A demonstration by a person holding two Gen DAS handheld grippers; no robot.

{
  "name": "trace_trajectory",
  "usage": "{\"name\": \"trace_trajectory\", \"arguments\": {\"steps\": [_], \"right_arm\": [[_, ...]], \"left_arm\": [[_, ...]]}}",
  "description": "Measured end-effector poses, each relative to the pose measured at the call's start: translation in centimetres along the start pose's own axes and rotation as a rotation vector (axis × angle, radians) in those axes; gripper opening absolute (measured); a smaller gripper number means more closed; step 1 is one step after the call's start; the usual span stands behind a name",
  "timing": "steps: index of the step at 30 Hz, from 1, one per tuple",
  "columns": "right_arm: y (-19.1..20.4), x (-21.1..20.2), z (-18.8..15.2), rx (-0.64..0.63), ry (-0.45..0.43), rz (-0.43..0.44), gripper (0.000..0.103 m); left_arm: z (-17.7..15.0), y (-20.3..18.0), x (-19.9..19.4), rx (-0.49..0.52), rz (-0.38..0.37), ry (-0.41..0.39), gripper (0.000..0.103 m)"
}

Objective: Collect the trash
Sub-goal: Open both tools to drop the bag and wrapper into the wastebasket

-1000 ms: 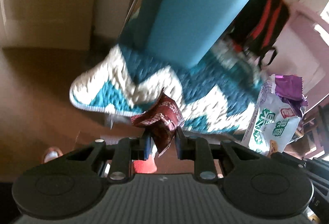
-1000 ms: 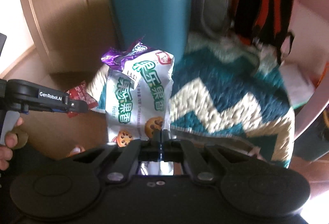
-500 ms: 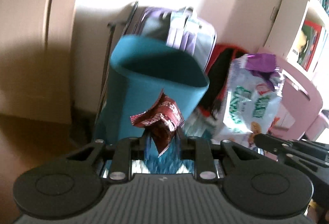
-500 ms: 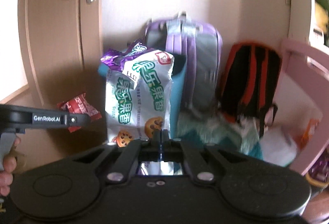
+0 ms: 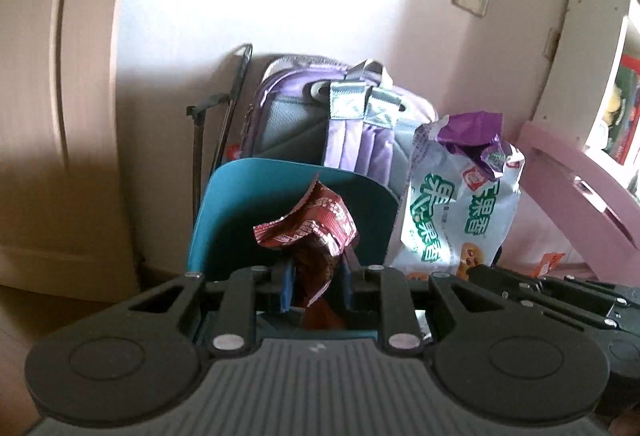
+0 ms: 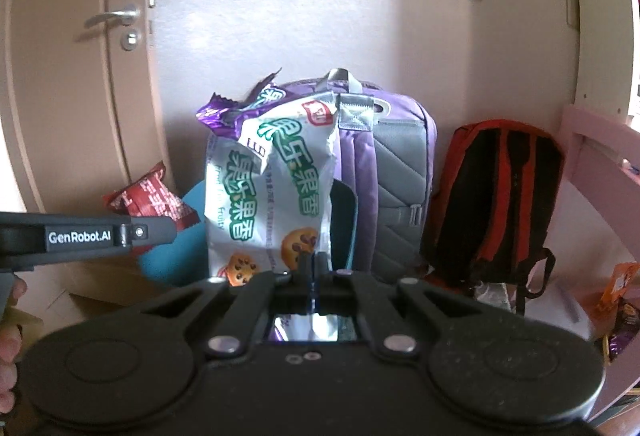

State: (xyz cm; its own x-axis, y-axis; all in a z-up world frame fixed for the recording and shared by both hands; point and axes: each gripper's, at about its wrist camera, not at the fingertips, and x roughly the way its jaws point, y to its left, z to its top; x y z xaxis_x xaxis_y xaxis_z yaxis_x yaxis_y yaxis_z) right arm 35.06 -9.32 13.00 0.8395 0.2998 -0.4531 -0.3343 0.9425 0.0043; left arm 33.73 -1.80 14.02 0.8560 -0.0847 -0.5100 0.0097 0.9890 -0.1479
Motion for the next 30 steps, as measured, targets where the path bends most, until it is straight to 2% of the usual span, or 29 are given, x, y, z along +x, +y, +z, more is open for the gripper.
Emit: {"name": "trace_trajectory", "arguments": {"steps": [8,18,24,25,28,30], "right_arm": [[0.4,6.6,1.6,-0.011,0.069,-0.008,0.0],[1.2,12.0,0.5,-0.077,0.188,-0.013,0.0],[0.2,12.5,-0.5,-0.05,0.219,0.032,0.012],[0.2,12.3,-0.6,-0.052,0.217,0.034,0.015],[0.2,11.6,-0.4,-0.046,0.213,0.055,0.02],[0.1,10.9,-0.3,-0.043,0.208,0.059,0.024]], "left_arm": [[1.5,1.7,6.4,0.014,0.068,0.089,0.023],[0.4,2.8,11.3,0.057,0.072,0.254,0.023],[0.0,2.8,11.5,0.041,0.062,0.28,0.024],[0.1,2.7,11.4,0.034,0.062,0.28,0.027],[0.3,2.4,10.8,0.025,0.057,0.272,0.05],[0.4,2.1,9.9,0.029,0.054,0.253,0.052]]}}
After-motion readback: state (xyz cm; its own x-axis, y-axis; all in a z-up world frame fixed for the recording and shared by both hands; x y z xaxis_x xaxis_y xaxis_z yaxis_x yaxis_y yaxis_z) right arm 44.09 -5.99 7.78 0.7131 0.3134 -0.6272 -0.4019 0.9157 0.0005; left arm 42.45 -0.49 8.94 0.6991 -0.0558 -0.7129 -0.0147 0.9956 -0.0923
